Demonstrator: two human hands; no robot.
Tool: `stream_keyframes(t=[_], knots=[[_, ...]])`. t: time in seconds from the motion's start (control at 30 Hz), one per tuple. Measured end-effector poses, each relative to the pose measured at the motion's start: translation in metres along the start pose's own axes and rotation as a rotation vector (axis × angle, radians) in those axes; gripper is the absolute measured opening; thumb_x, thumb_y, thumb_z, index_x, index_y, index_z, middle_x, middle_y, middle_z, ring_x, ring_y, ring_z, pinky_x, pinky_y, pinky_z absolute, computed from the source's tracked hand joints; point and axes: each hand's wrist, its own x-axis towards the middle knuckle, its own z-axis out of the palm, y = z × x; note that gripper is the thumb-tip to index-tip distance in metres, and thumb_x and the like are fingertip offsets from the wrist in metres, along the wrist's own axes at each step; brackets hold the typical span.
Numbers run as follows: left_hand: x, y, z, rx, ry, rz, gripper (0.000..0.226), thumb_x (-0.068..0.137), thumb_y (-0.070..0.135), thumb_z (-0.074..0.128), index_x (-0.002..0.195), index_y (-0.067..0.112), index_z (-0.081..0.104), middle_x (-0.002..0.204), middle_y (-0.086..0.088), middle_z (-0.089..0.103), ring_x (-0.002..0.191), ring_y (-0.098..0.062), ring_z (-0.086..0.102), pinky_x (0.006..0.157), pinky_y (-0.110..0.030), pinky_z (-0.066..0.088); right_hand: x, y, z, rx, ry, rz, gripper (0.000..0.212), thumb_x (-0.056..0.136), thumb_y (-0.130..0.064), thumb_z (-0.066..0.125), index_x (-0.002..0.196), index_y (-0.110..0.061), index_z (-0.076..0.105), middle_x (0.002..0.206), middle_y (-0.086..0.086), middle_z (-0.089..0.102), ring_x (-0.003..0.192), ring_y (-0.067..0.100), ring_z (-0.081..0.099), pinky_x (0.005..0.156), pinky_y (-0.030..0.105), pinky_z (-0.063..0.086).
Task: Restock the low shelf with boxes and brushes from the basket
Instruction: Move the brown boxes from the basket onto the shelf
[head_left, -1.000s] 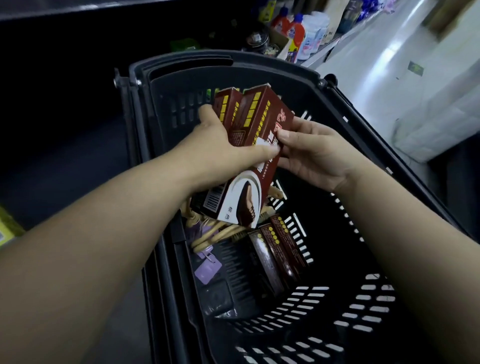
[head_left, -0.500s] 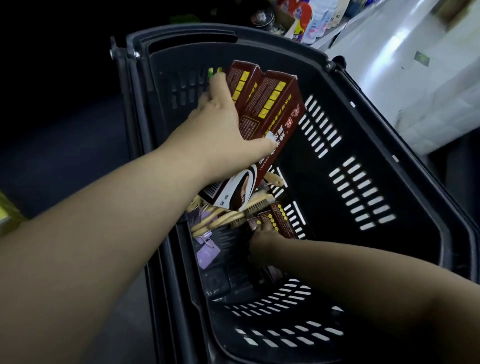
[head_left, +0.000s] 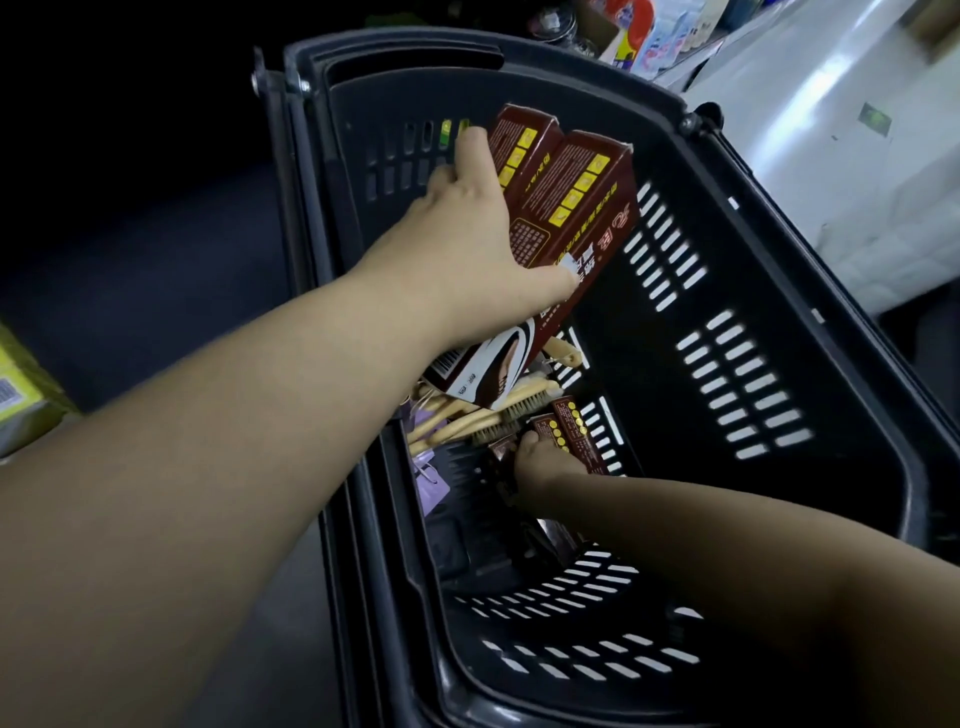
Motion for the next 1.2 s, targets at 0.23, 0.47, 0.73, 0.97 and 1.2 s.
stream_keyframes(t=[0.23, 0.47, 0.73, 0.97, 1.2], knots=[[0.002, -0.002, 0.001, -0.004, 0.018, 0.013, 0.093, 0.072, 0.055, 0.068, 0.140, 0.020, 0.015, 0.134, -0.003, 0.041, 0.117, -0.020, 0.047, 0.084, -0.033, 0.039, -0.017, 0.011, -0.103, 0.493, -0.319, 0.030, 0.016, 0.085, -0.018, 0.065, 0.098, -0.011, 0.058, 0.086, 0.007, 0.057, 0.070, 0.017, 0.056, 0.062, 0.026, 0.051], [-0.001, 0.007, -0.016, -0.390, -0.049, -0.195, 0.080, 0.070, 0.049, 0.073, 0.131, 0.023, 0.028, 0.109, 0.004, 0.059, 0.092, -0.015, 0.063, 0.071, -0.027, 0.049, -0.116, 0.038, -0.180, 1.392, -0.111, -0.106, 0.020, 0.091, -0.020, 0.049, 0.087, -0.010, 0.066, 0.076, 0.004, 0.073, 0.063, 0.016, 0.068, 0.065, 0.028, 0.058], [-0.037, 0.003, -0.083, -1.020, -0.162, -0.357, 0.035, 0.070, 0.034, 0.075, 0.099, 0.015, 0.069, 0.090, -0.009, 0.075, 0.079, -0.024, 0.071, 0.072, -0.037, 0.059, -0.207, -0.006, -0.193, 1.858, 0.129, -0.208, 0.032, 0.090, -0.027, 0.045, 0.075, -0.004, 0.061, 0.052, 0.010, 0.064, 0.038, 0.021, 0.060, 0.039, 0.024, 0.049], [-0.086, -0.019, -0.128, -1.056, 0.063, -0.483, 0.101, 0.044, 0.059, 0.080, 0.129, 0.014, 0.048, 0.110, -0.010, 0.069, 0.092, -0.029, 0.069, 0.088, -0.045, 0.053, -0.248, -0.087, -0.203, 1.840, 0.084, -0.510, 0.036, 0.087, -0.034, 0.050, 0.086, -0.008, 0.075, 0.082, 0.012, 0.073, 0.070, 0.026, 0.070, 0.067, 0.035, 0.058], [-0.170, -0.075, -0.156, -0.885, 0.254, -0.633, 0.126, 0.032, 0.085, 0.066, 0.135, 0.019, 0.035, 0.119, -0.003, 0.063, 0.103, -0.027, 0.064, 0.095, -0.044, 0.049, -0.262, -0.187, -0.162, 1.658, -0.210, -0.442, 0.034, 0.097, -0.031, 0.044, 0.106, -0.008, 0.068, 0.099, 0.013, 0.073, 0.086, 0.026, 0.072, 0.069, 0.032, 0.059]])
